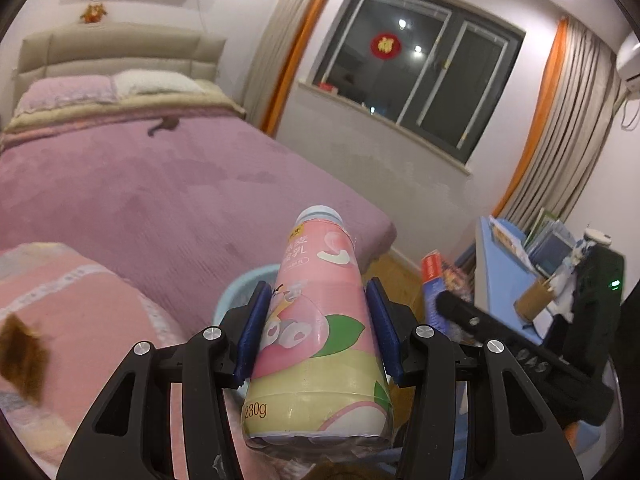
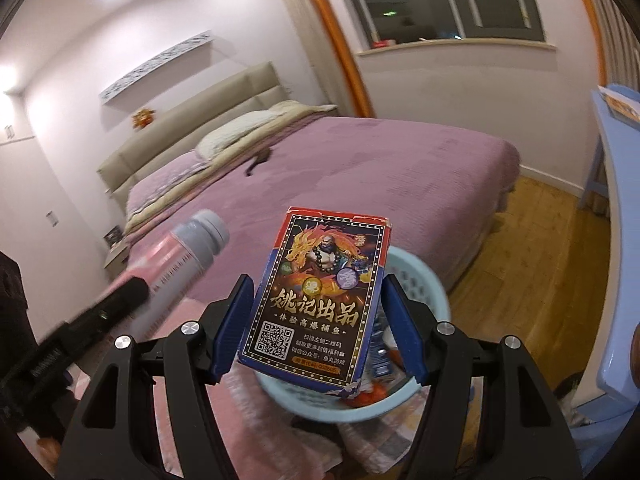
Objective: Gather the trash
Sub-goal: 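Carry the bottle and card box over the blue basket and release both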
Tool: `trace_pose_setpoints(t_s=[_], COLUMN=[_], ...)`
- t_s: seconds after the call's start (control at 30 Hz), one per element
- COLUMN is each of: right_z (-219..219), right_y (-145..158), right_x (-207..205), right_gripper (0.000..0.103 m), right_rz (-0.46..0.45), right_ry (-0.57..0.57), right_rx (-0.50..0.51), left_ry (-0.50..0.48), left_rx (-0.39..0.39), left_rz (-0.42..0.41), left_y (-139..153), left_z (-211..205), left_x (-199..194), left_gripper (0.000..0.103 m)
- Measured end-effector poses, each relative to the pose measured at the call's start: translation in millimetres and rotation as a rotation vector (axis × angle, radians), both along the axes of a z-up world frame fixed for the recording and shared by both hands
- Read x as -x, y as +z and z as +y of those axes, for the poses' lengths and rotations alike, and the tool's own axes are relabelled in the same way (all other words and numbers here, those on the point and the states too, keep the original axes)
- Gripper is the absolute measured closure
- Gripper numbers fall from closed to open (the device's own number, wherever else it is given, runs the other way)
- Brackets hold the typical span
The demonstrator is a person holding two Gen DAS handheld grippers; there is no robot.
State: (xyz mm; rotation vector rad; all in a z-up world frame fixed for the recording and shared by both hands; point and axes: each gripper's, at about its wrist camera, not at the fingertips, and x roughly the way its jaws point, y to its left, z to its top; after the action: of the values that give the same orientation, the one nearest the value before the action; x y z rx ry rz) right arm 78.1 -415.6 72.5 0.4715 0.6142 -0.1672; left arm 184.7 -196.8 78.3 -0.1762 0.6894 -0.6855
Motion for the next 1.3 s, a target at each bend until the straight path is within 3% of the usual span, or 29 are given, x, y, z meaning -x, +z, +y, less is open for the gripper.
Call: trace_pose_setpoints(t_s=[0.3,0.47,0.53,0.6,0.7,0.93,1.03,1.3], right_z=[-25,-20,-20,-17,-13,-6,1,43], right_y=[-25,-38,-45,-51,-61,-62,-54,-36], right_x=[-22,-37,-44,-54,-62,-57,-50,-26], right_gripper=[0.041,0.041,0.039,0.039,0.038,0.038,0.038,0.038], right_rz=[0.066,0.094,0.110,0.135,0.169,0.150,0.107,-0.009], right_ry=[-0.054,-0.060,-0.060,-0.057,-0.046,-0.019,-0.001,0.104], right_rx=[-0.012,0.002,0.002,0.023,0.027,0.000,-0.020,-0.028], left_ry=[-0.020,0.007,0.012,0.019,0.024,0.051,0.061,0.150], left_rx=[-0.048,-0.074,-0.059,-0.034,-0.033,-0.024,-0.020,-0.099], left_rz=[0.115,0.144,0.146,0.155,0.135,0.076,0.046,-0.055], left_y=[-59,-74,-77,-76,-68,-48,-39,-17], left_z=[-35,-40,-38,-33,-29,0,16,69], left_x=[-40,-52,-54,-54,-49,-26,-11,46], left_gripper=[0.056,0.055,0.050,0.032,0.031,0.031,0.031,0.032])
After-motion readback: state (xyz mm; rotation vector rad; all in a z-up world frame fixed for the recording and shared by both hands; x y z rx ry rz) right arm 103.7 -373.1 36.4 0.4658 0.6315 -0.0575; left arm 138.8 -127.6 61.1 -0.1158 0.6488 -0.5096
